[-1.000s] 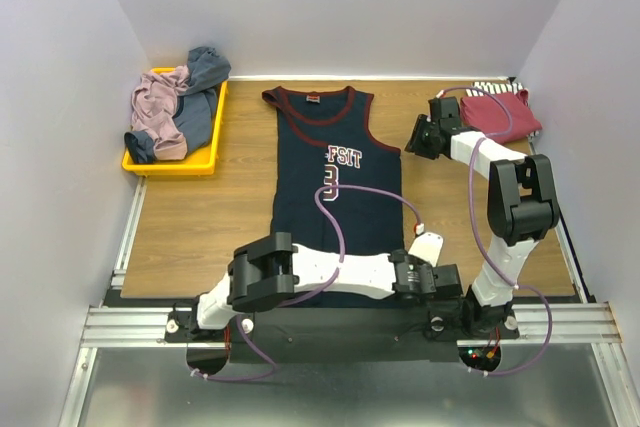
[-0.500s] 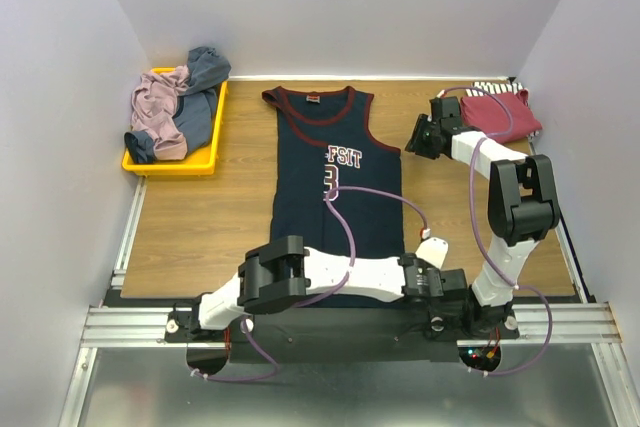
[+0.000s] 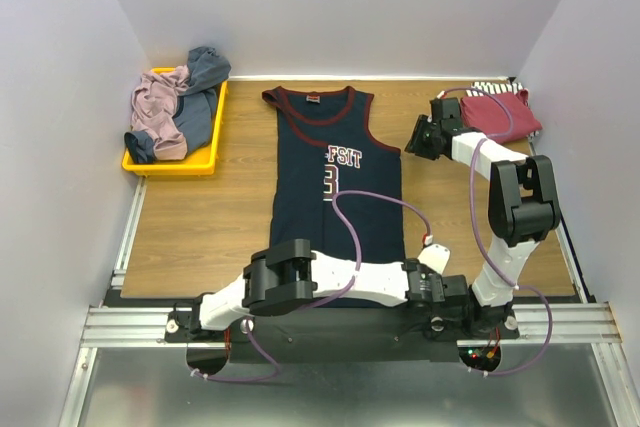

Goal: Fold and stack the tank tops
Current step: Fold the tank top

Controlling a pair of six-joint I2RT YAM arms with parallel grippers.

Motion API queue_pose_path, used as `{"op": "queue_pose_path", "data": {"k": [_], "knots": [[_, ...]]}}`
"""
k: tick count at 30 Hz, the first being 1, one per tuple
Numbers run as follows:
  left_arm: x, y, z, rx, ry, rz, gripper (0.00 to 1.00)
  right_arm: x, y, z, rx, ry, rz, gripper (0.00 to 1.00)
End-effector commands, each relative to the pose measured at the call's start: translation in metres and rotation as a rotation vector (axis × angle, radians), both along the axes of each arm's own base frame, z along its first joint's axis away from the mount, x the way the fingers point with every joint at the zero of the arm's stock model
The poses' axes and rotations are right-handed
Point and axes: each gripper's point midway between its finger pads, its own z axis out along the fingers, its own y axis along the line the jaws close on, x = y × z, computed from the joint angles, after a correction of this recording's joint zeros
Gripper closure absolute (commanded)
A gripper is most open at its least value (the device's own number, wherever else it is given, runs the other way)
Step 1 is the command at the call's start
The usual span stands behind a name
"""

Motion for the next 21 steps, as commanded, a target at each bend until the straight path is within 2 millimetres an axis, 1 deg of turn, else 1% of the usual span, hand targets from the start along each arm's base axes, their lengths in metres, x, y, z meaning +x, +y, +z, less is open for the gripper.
{"op": "queue_pose_path", "data": {"k": [1,3,6,8,10,11,12,13,14,15,16,17,19,20,21], "knots": [[0.002,-0.008,0.017,-0.030,-0.014,-0.015,0.65,0.008,-0.002,0.024,0.018,-0.076,-0.002,0.58],[0.003,-0.009,0.019,-0.041,-0.018,-0.013,0.67,0.008,-0.001,0.024,0.019,-0.076,0.001,0.58],[0.007,-0.006,0.024,-0.055,-0.029,0.001,0.81,0.007,0.002,0.024,0.035,-0.072,0.015,0.58],[0.007,-0.004,0.026,-0.067,-0.029,0.008,0.85,0.005,0.004,0.021,0.040,-0.064,0.024,0.58],[0.007,0.002,0.028,-0.076,-0.026,0.016,0.90,0.003,0.006,0.016,0.046,-0.051,0.034,0.58],[0.009,0.000,0.030,-0.103,-0.022,0.027,0.92,0.002,0.006,0.012,0.047,-0.043,0.036,0.58],[0.011,0.002,0.032,-0.114,-0.018,0.034,0.94,0.001,0.007,0.008,0.051,-0.035,0.042,0.58],[0.013,0.011,0.032,-0.116,-0.011,0.043,0.96,0.000,0.009,0.006,0.053,-0.030,0.046,0.58],[0.014,0.014,0.033,-0.127,-0.005,0.047,0.97,0.000,0.009,0.005,0.053,-0.027,0.045,0.58],[0.015,0.012,0.036,-0.157,0.000,0.052,0.99,0.001,0.009,0.004,0.056,-0.028,0.047,0.58],[0.015,0.020,0.037,-0.161,0.010,0.054,1.00,0.001,0.010,0.004,0.058,-0.029,0.049,0.58],[0.017,0.019,0.039,-0.187,0.012,0.059,1.00,0.002,0.011,0.003,0.060,-0.033,0.052,0.55],[0.018,0.029,0.038,-0.200,0.028,0.068,1.00,0.002,0.011,0.002,0.062,-0.036,0.052,0.52],[0.019,0.026,0.040,-0.231,0.033,0.068,1.00,0.003,0.011,0.003,0.064,-0.040,0.051,0.51],[0.020,0.026,0.042,-0.245,0.036,0.065,1.00,0.004,0.012,0.002,0.064,-0.040,0.050,0.50]]}}
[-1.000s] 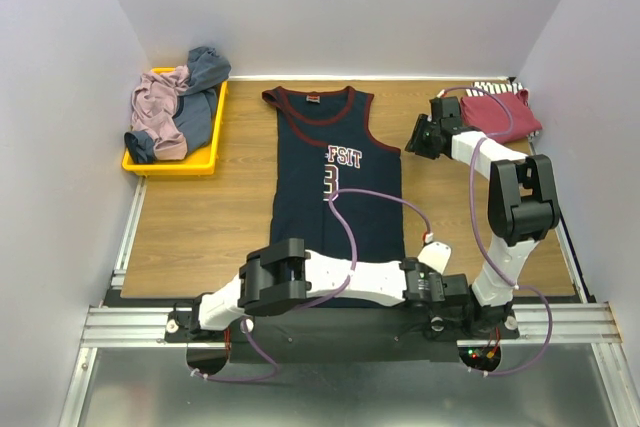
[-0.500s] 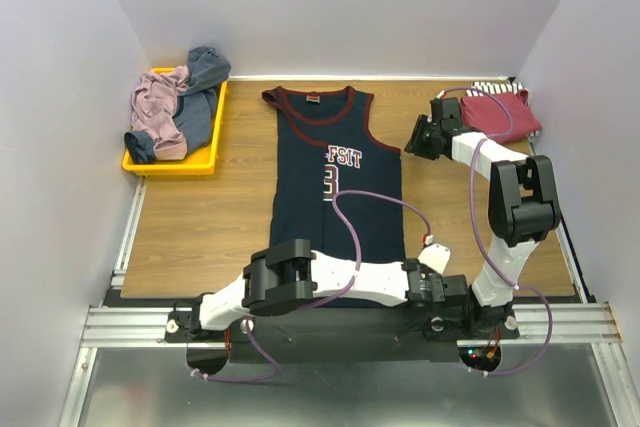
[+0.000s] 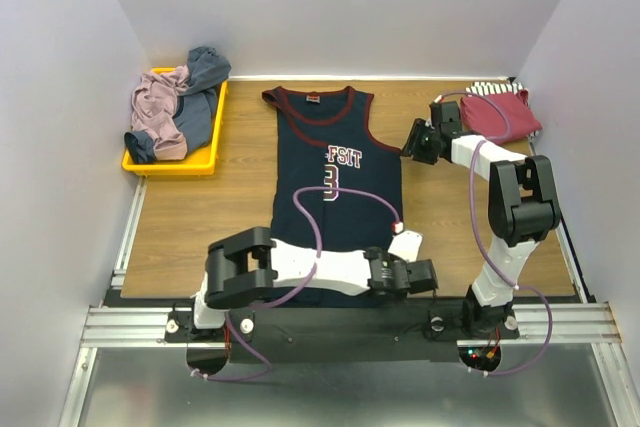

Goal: Fold and stack the tank tops
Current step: Fold the tank top

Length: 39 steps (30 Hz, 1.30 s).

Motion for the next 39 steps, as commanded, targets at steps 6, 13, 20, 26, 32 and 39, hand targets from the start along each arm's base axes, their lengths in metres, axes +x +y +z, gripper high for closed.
{"op": "queue_pose_path", "data": {"k": [6,13,20,26,32,39], "knots": [[0.005,-0.011,0.031,-0.179,0.022,0.012,1.00,0.018,0.002,0.008,0.017,-0.070,-0.003,0.48],[0.004,-0.011,0.034,-0.206,0.034,0.011,1.00,0.023,0.004,-0.006,0.013,-0.050,-0.006,0.59],[0.004,-0.011,0.037,-0.226,0.041,0.013,1.00,0.031,0.007,-0.010,0.015,-0.053,-0.009,0.60],[0.005,-0.009,0.038,-0.245,0.050,0.016,1.00,0.031,0.008,-0.006,0.018,-0.069,-0.009,0.60],[0.004,-0.009,0.037,-0.249,0.058,0.012,1.00,0.031,0.010,0.015,0.029,-0.129,-0.017,0.61],[0.004,-0.010,0.038,-0.253,0.058,0.012,1.00,0.033,0.013,0.027,0.033,-0.156,-0.007,0.60]]}}
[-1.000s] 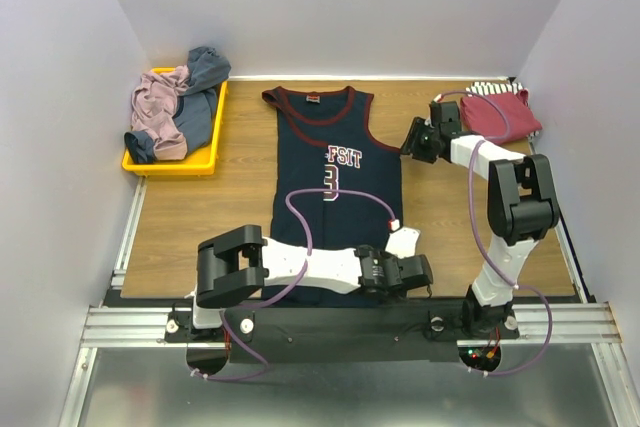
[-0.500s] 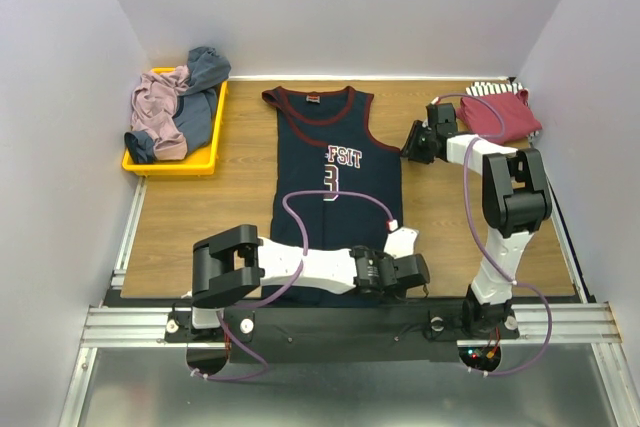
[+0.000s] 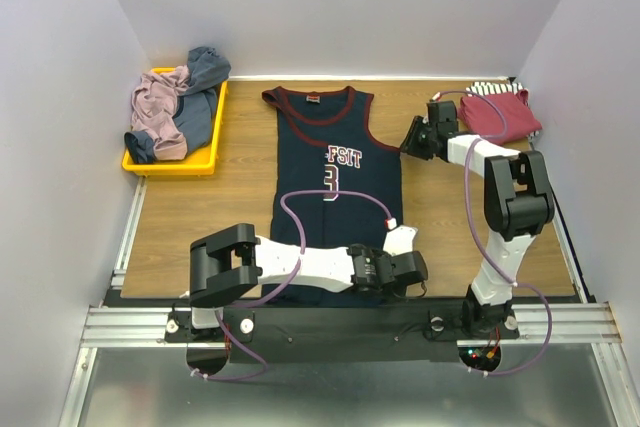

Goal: Fold and stack the tank tops
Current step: Fold the tank top

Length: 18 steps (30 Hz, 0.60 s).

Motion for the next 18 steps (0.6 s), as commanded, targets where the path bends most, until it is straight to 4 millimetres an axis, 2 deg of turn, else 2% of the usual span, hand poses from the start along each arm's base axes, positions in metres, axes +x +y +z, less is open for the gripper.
{"op": "queue_pose_path", "data": {"k": [1,10,18], "knots": [[0.002,0.000,0.019,-0.050,-0.009,0.009,1.00,0.012,0.004,0.034,0.006,-0.108,-0.003,0.60],[0.002,-0.001,0.022,-0.061,-0.005,0.008,1.00,0.015,0.011,0.007,-0.001,-0.057,0.017,0.60],[0.002,0.001,0.024,-0.067,-0.005,0.010,1.00,0.020,0.011,-0.005,-0.025,-0.038,0.008,0.61]]}}
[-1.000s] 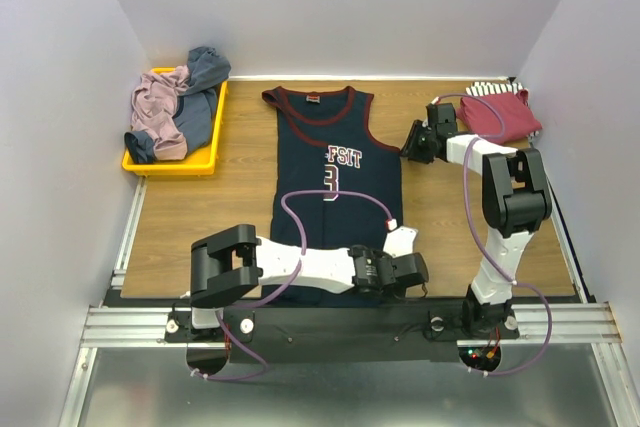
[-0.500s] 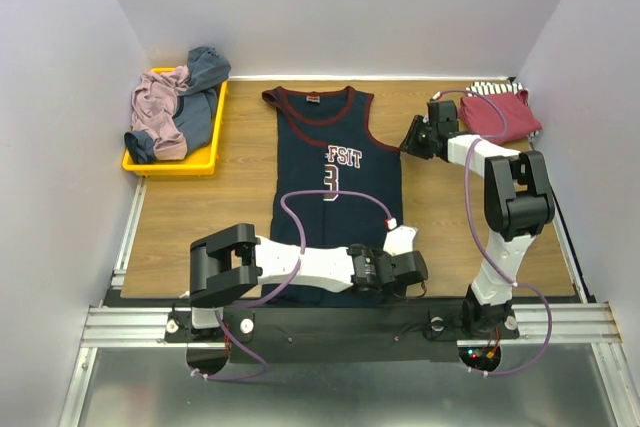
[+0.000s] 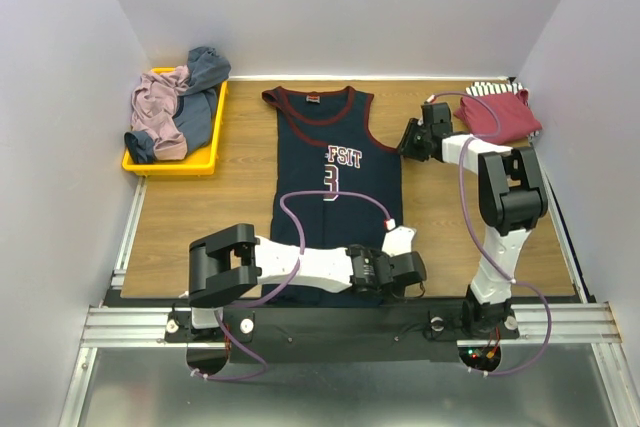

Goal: Fold and stack the tank tops
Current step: Fold the tank top

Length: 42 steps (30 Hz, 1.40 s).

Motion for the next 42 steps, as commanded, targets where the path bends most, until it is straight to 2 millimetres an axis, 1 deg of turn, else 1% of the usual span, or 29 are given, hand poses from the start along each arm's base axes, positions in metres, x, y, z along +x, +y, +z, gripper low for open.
{"op": "queue_pose_path", "data": {"k": [1,4,6,7,11,16,21,22,23,25,26,27,28,29,31,32,33,34,35,37,38,40,41,42], "knots": [[0.003,-0.001,0.027,-0.068,-0.010,0.011,1.00,0.016,0.003,0.007,-0.019,-0.047,-0.003,0.62],[0.002,-0.002,0.029,-0.074,-0.010,0.008,1.00,0.017,0.004,0.005,-0.025,-0.045,-0.002,0.65],[0.002,-0.002,0.032,-0.085,-0.008,0.008,1.00,0.017,0.006,0.004,-0.026,-0.042,0.000,0.71],[0.001,-0.001,0.032,-0.086,-0.008,0.006,1.00,0.017,0.007,0.006,-0.028,-0.045,-0.001,0.76],[0.002,0.000,0.035,-0.103,-0.008,0.006,1.00,0.018,0.006,0.009,-0.038,-0.052,-0.009,0.84],[0.000,0.002,0.041,-0.134,-0.008,0.004,1.00,0.024,0.004,0.028,-0.039,-0.087,-0.027,0.89],[0.001,0.012,0.044,-0.155,-0.008,0.028,1.00,0.029,0.007,0.043,-0.048,-0.111,-0.036,0.93],[0.001,0.014,0.047,-0.167,-0.006,0.031,1.00,0.030,0.009,0.046,-0.047,-0.115,-0.037,0.94],[0.001,0.018,0.043,-0.161,-0.001,0.040,1.00,0.031,0.011,0.051,-0.048,-0.123,-0.037,0.94],[0.002,0.023,0.044,-0.172,0.003,0.051,1.00,0.032,0.019,0.056,-0.044,-0.132,-0.025,0.95],[0.002,0.029,0.039,-0.162,0.007,0.060,1.00,0.032,0.022,0.058,-0.042,-0.133,-0.022,0.95],[0.002,0.031,0.039,-0.165,0.008,0.064,1.00,0.033,0.021,0.059,-0.059,-0.139,-0.036,0.95],[0.001,0.033,0.038,-0.164,0.012,0.069,1.00,0.033,0.024,0.060,-0.063,-0.140,-0.033,0.95],[0.002,0.039,0.034,-0.157,0.015,0.079,1.00,0.035,0.030,0.065,-0.069,-0.153,-0.032,0.95],[0.002,0.045,0.033,-0.160,0.019,0.089,1.00,0.035,0.036,0.065,-0.073,-0.148,-0.026,0.96],[0.001,0.051,0.027,-0.147,0.023,0.094,1.00,0.037,0.042,0.069,-0.069,-0.157,-0.019,0.96],[0.001,0.053,0.027,-0.151,0.029,0.104,1.00,0.037,0.045,0.066,-0.071,-0.148,-0.017,0.96],[0.001,0.056,0.025,-0.150,0.031,0.110,1.00,0.038,0.048,0.067,-0.071,-0.150,-0.017,0.96],[0.000,0.063,0.022,-0.143,0.034,0.119,1.00,0.038,0.056,0.069,-0.071,-0.154,-0.011,0.96],[0.000,0.070,0.024,-0.159,0.048,0.149,1.00,0.039,0.062,0.069,-0.073,-0.155,-0.008,0.97],[0.000,0.078,0.017,-0.146,0.051,0.161,1.00,0.038,0.070,0.068,-0.073,-0.156,-0.002,0.97],[-0.001,0.086,0.014,-0.137,0.063,0.188,1.00,0.041,0.078,0.072,-0.068,-0.167,-0.001,0.98],[-0.001,0.092,0.012,-0.135,0.068,0.206,1.00,0.040,0.087,0.067,-0.072,-0.156,0.011,0.98],[-0.001,0.098,0.010,-0.124,0.073,0.221,1.00,0.041,0.091,0.067,-0.072,-0.157,0.014,0.98]]}}
